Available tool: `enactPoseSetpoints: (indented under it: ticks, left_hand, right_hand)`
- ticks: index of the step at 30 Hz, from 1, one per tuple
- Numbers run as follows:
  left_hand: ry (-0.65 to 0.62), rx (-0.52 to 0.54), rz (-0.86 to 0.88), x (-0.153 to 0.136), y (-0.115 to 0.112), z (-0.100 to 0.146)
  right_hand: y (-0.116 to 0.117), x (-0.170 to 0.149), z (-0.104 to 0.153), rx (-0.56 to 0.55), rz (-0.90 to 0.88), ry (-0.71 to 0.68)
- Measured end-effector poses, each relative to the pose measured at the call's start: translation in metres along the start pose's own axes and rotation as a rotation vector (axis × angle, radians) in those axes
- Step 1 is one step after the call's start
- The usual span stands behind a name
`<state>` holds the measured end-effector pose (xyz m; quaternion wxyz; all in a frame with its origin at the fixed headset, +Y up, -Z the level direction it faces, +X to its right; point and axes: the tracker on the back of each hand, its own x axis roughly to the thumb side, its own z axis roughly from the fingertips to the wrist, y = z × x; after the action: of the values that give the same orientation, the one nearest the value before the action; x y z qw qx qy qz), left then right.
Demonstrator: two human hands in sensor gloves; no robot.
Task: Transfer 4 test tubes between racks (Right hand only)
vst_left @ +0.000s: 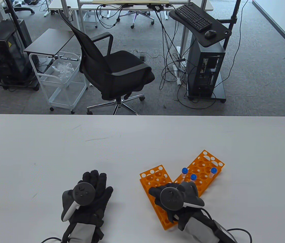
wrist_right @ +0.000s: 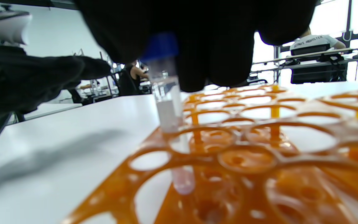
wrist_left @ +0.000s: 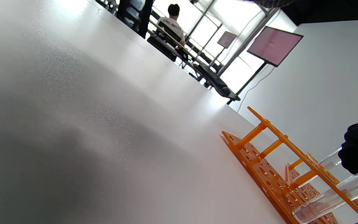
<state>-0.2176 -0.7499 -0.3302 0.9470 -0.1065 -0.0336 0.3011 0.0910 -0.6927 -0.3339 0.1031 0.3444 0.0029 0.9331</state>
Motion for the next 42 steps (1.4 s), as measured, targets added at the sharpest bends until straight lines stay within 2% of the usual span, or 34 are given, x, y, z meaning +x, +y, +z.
enactPoseSetpoints:
  ticks: [18,34,42]
  left_hand:
    - [0.000,0.000,0.000,0.000,0.000,0.000]
    - [0.000,0.000,0.000,0.000,0.000,0.000]
    - [0.000,0.000,0.000,0.000,0.000,0.000]
  right_hand:
    - [-0.011,0.001,0.004,-0.048,-0.033,-0.012]
    - [-0.038,-0.007,0.013,-0.116,-0.098,0.001]
    - [-0.060,-0.020,0.023,-0.163,-0.133,0.038]
